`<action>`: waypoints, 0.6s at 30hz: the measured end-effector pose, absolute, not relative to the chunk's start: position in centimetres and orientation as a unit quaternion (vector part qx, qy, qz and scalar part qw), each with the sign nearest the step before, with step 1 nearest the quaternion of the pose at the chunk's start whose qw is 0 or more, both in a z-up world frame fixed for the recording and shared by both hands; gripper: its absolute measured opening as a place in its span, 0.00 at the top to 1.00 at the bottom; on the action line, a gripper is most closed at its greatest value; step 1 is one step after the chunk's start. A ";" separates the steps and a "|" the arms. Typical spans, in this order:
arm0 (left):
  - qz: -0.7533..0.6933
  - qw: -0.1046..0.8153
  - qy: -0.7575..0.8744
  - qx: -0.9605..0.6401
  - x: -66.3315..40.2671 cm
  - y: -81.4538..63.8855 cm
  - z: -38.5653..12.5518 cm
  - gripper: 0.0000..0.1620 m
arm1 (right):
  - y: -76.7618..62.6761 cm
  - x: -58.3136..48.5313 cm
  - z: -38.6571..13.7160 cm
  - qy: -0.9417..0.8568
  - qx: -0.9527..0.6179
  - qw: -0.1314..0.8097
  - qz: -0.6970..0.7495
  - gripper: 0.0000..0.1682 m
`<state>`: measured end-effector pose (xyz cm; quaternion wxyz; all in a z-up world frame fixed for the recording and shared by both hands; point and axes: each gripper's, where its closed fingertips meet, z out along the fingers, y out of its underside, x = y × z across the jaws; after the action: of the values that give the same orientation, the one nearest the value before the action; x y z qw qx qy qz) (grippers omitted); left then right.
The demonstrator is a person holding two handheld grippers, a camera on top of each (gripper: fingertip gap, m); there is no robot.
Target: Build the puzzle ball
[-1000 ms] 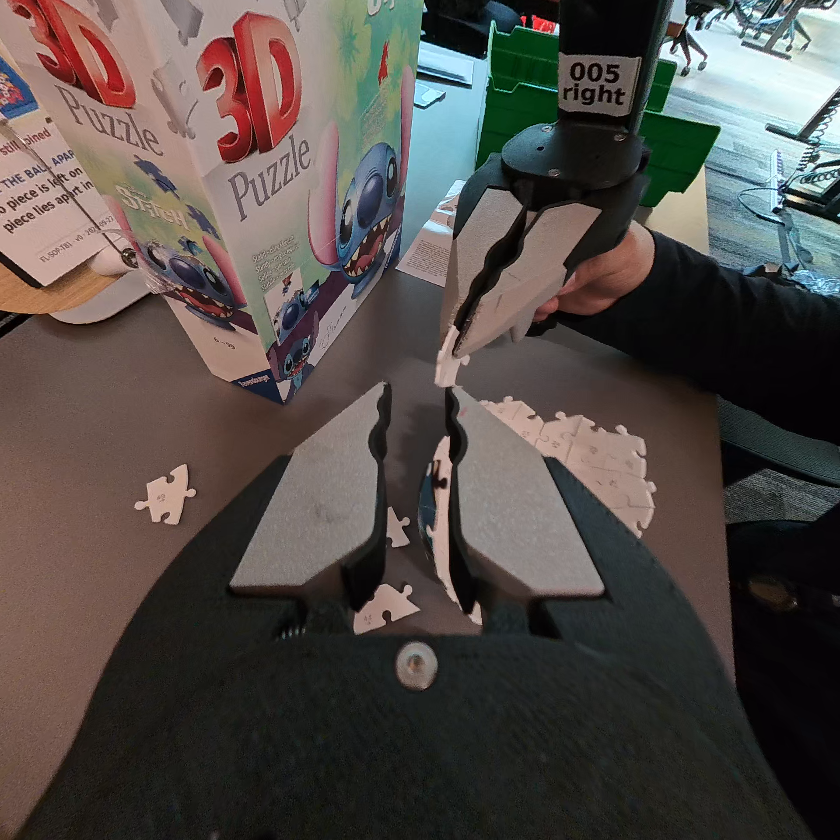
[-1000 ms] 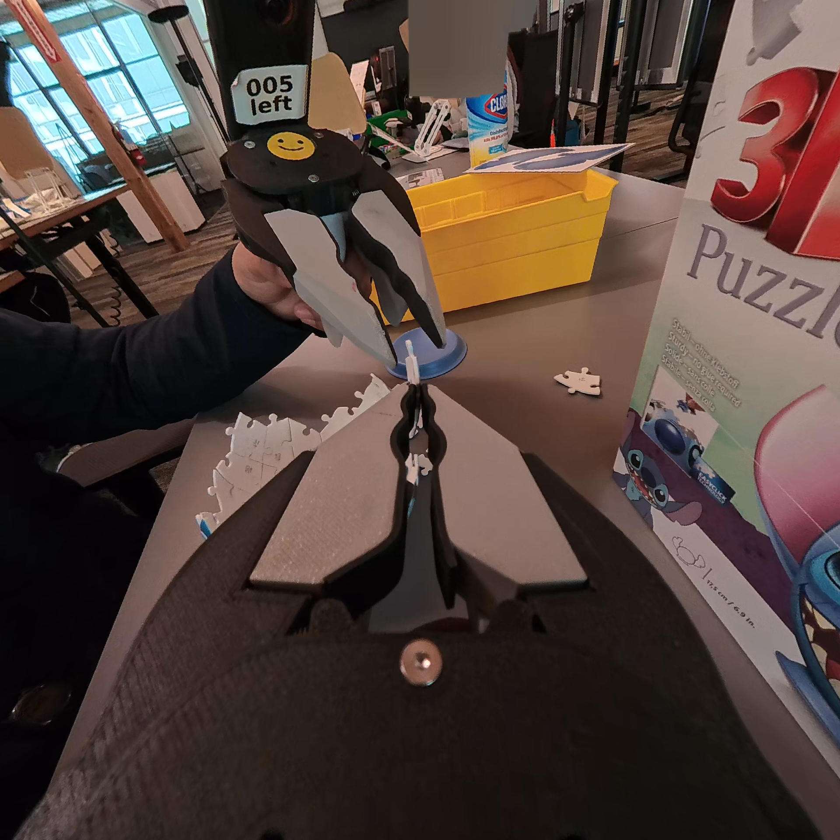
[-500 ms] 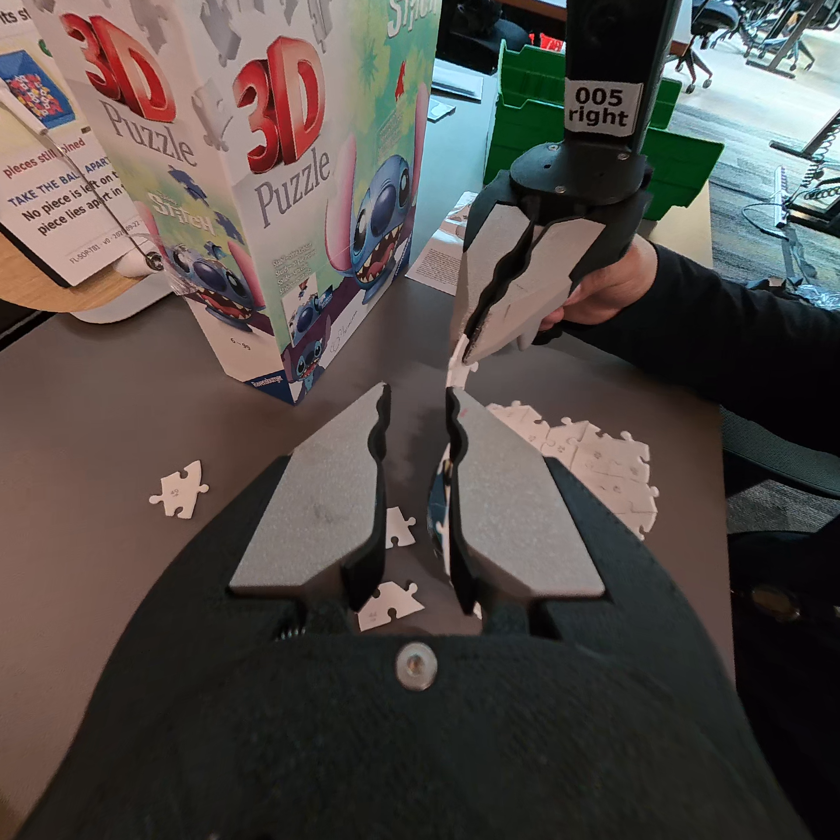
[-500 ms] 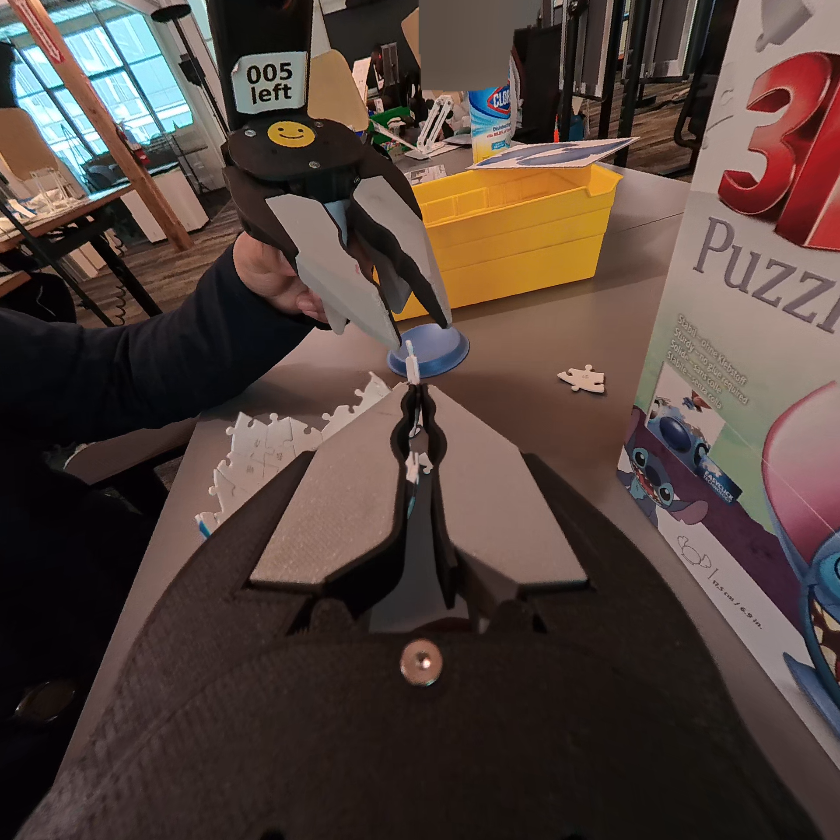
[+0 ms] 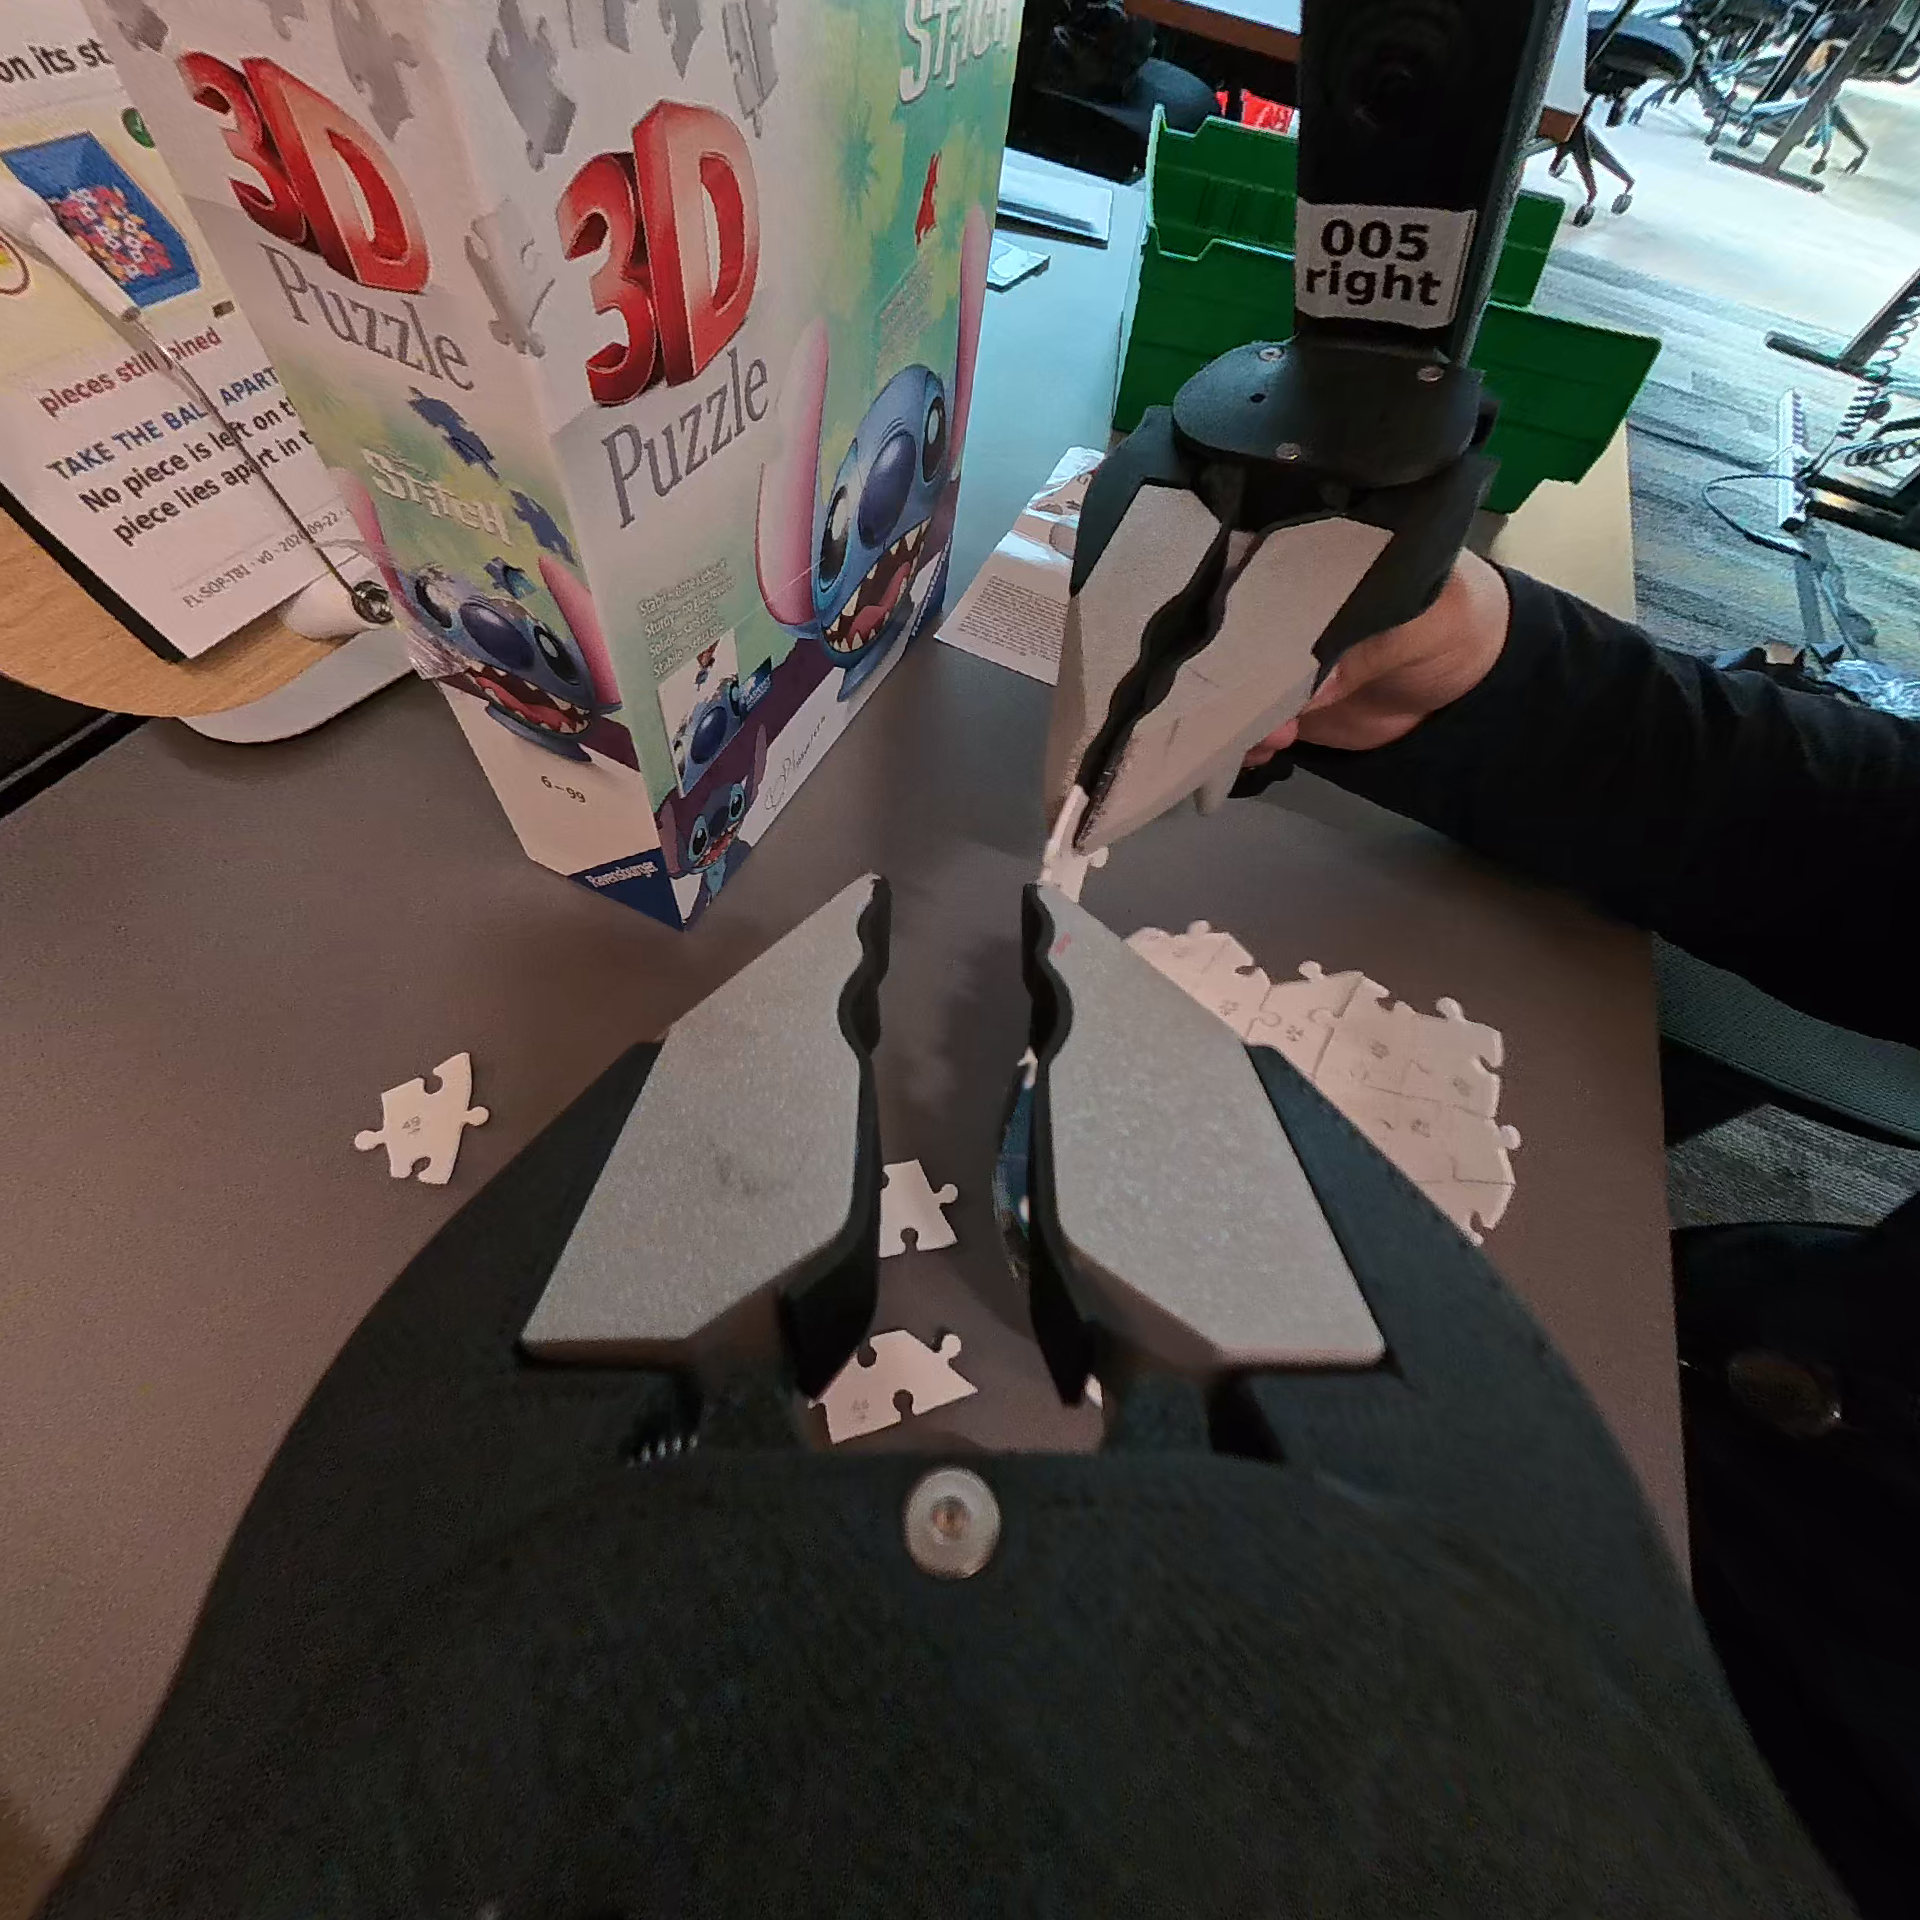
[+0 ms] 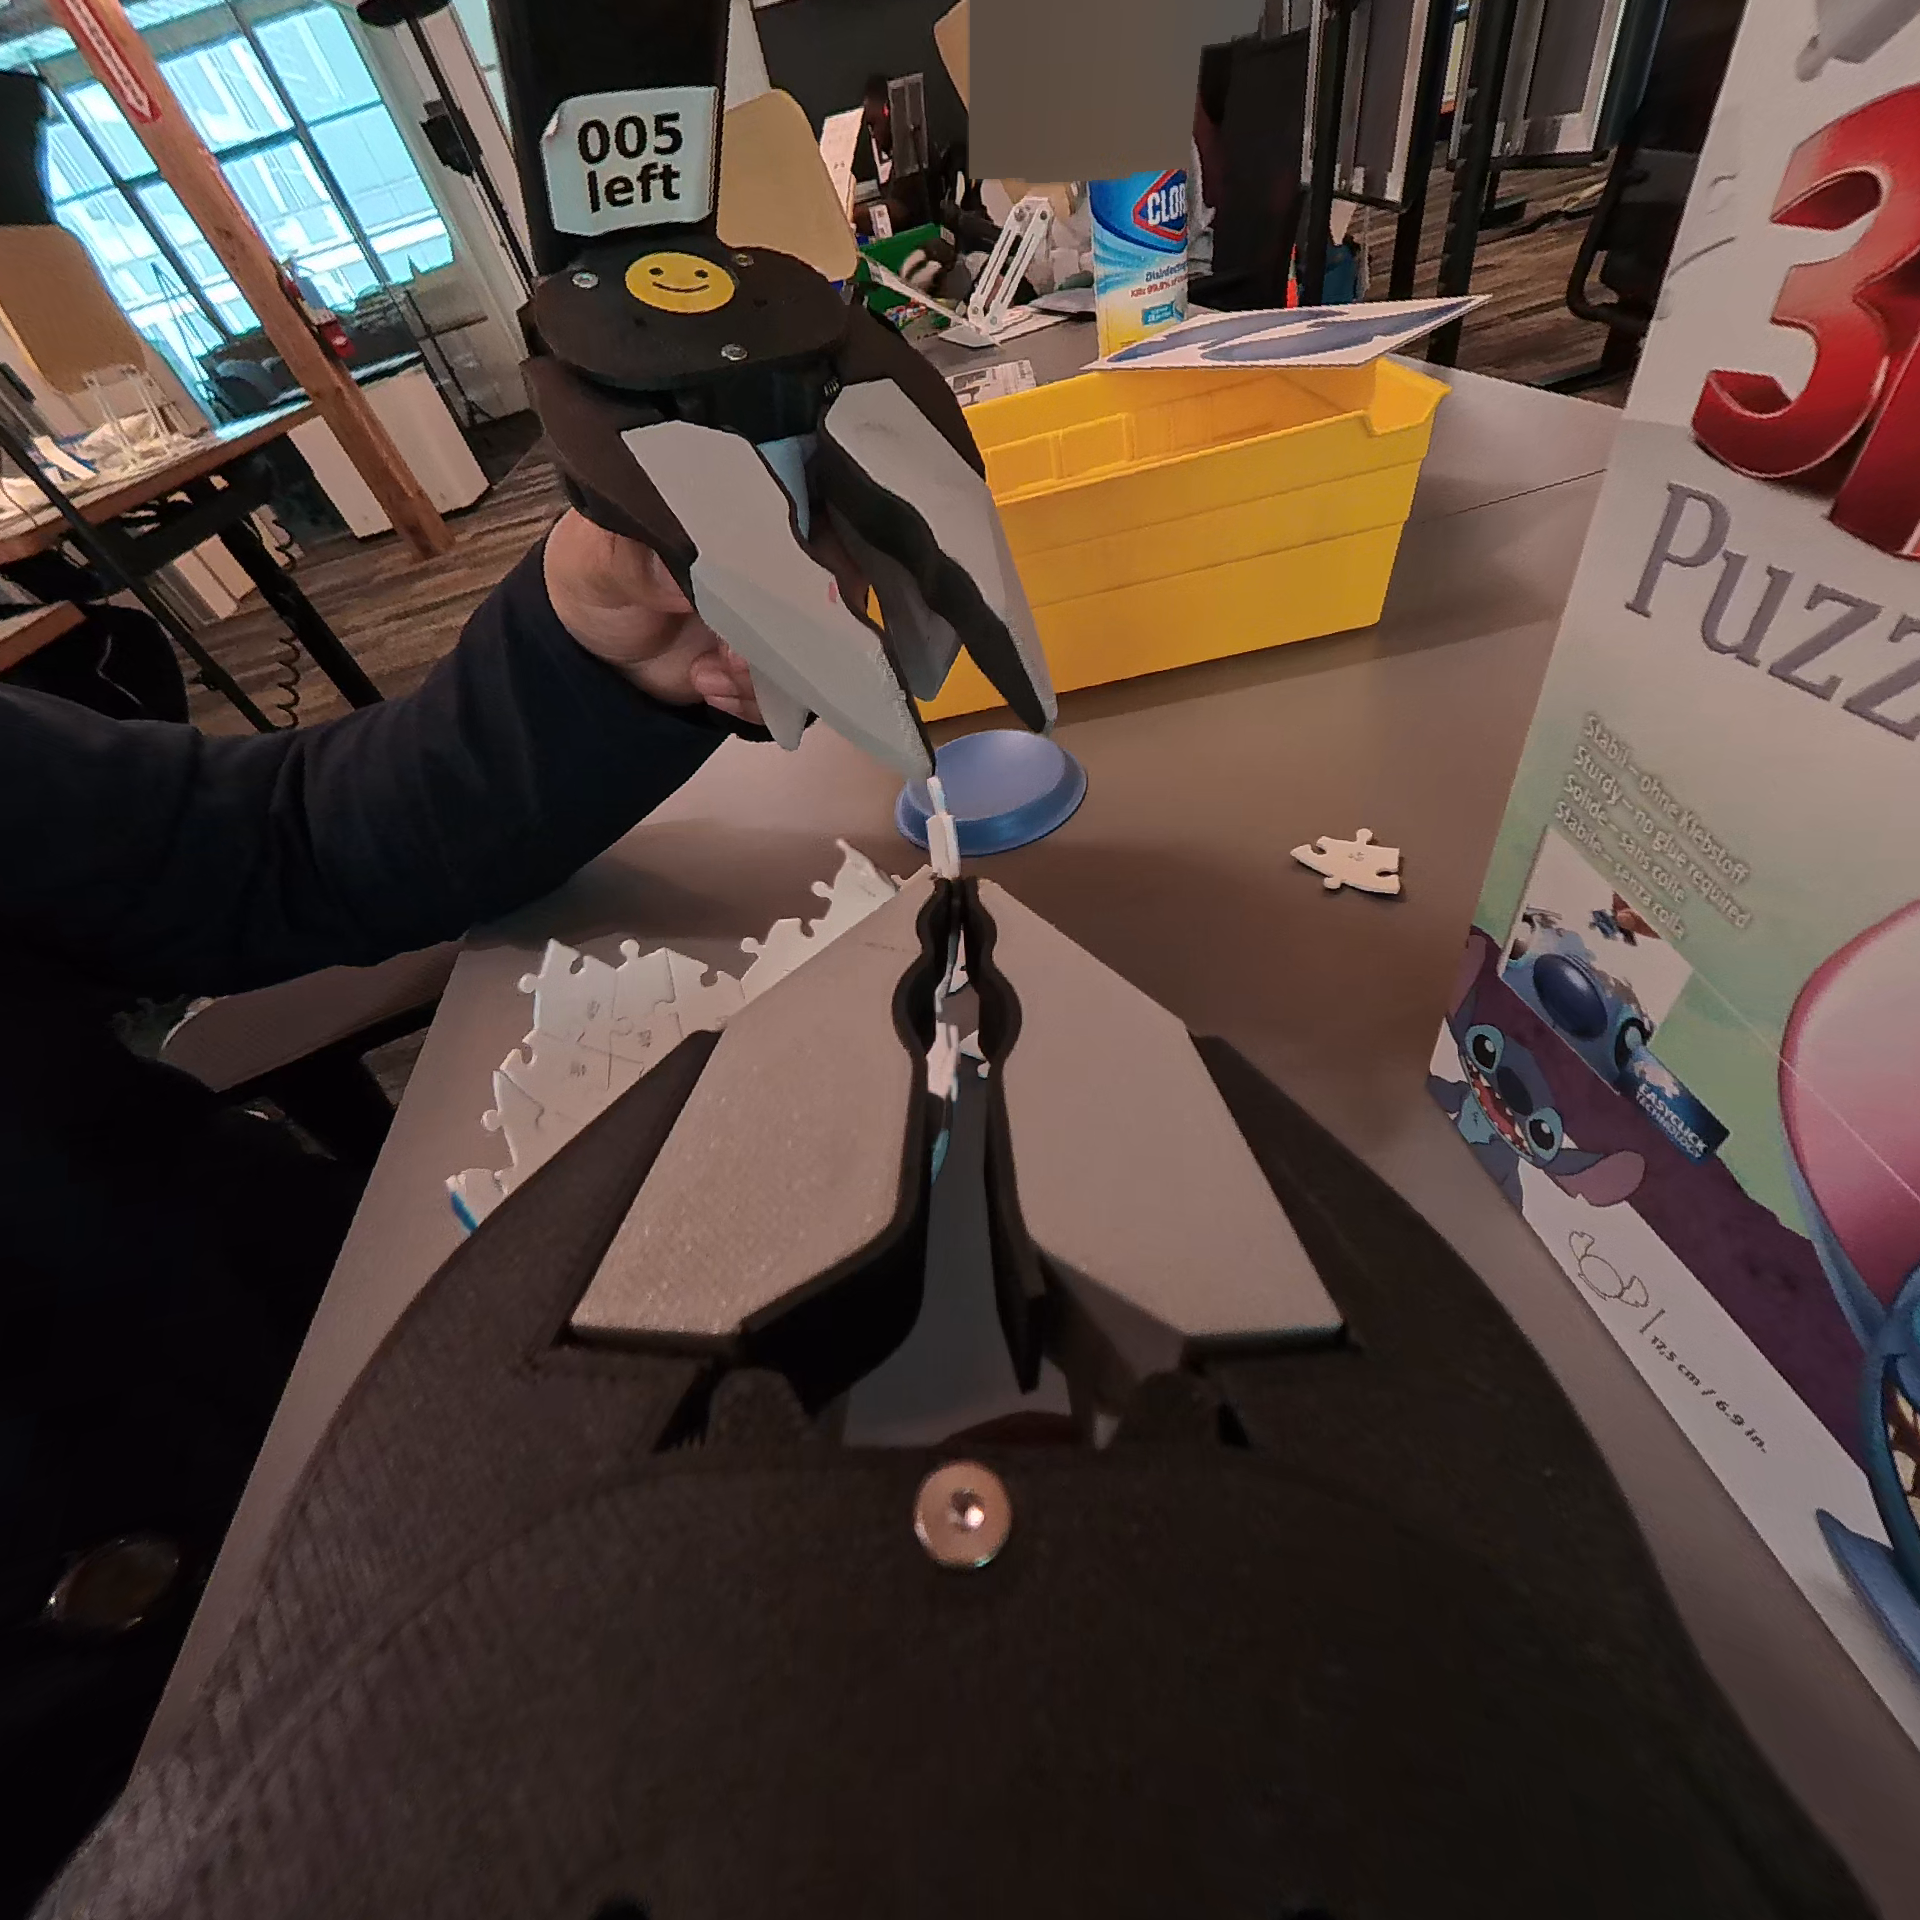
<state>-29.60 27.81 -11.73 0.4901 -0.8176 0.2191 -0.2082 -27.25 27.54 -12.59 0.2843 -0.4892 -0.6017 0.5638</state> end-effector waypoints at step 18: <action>-0.208 0.484 0.220 -0.821 -29.6 27.8 -12.0 0.85 | 27.1 -27.3 -12.8 -0.609 -0.484 0.279 0.563 1.00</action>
<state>-29.58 27.78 -12.00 0.4844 -0.8207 0.2198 -0.2084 -27.29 27.08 -12.81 0.2794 -0.4837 -0.6093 0.5628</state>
